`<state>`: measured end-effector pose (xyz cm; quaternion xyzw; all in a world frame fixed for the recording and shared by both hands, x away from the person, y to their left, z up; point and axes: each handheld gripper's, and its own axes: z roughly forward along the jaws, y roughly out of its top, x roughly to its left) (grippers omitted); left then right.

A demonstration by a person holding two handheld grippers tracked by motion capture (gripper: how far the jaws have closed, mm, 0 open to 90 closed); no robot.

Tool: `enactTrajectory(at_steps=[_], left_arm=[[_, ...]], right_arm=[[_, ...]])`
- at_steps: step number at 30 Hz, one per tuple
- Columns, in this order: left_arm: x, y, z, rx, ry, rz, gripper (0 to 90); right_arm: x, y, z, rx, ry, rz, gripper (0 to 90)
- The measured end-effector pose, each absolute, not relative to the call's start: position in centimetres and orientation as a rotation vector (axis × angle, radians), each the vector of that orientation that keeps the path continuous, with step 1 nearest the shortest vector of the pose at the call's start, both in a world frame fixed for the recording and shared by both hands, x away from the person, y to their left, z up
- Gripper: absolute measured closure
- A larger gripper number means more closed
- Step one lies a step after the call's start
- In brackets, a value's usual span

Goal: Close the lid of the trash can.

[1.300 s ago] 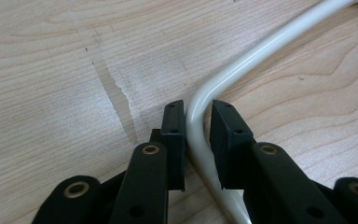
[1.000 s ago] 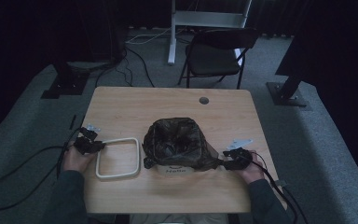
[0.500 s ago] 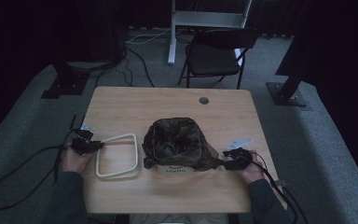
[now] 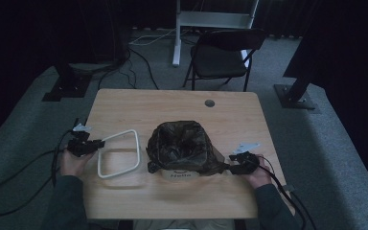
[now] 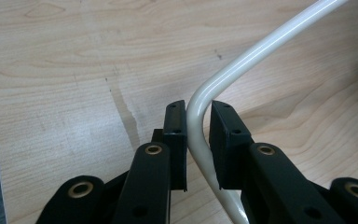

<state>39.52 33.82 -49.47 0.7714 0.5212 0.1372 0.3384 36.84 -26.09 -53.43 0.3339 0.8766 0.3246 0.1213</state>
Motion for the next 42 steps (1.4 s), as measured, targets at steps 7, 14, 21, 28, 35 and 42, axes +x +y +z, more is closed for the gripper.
enactTrajectory(at_steps=[7, 14, 21, 28, 35, 42], left_arm=[[39.4, 33.5, -48.8, 1.983, 1.335, 0.354, 77.9], [39.4, 33.5, -48.5, 1.945, 1.330, 0.328, 77.9], [39.4, 33.6, -48.1, 1.899, 1.311, 0.299, 78.0], [39.4, 33.6, -47.9, 1.849, 1.297, 0.275, 77.9], [39.3, 33.1, -47.5, 1.843, 1.276, 0.271, 78.0], [39.5, 32.1, -46.7, 1.855, 1.252, 0.274, 77.9]], right_arm=[[36.8, -26.1, -53.4, 0.974, 2.560, 0.947, 47.8], [36.8, -26.1, -53.4, 0.974, 2.560, 0.947, 47.8], [36.8, -26.1, -53.4, 0.974, 2.560, 0.947, 47.8], [36.8, -26.1, -53.4, 0.974, 2.560, 0.947, 47.8], [36.8, -26.1, -53.4, 0.975, 2.560, 0.947, 47.8], [36.8, -26.1, -53.4, 0.975, 2.560, 0.947, 47.8]])
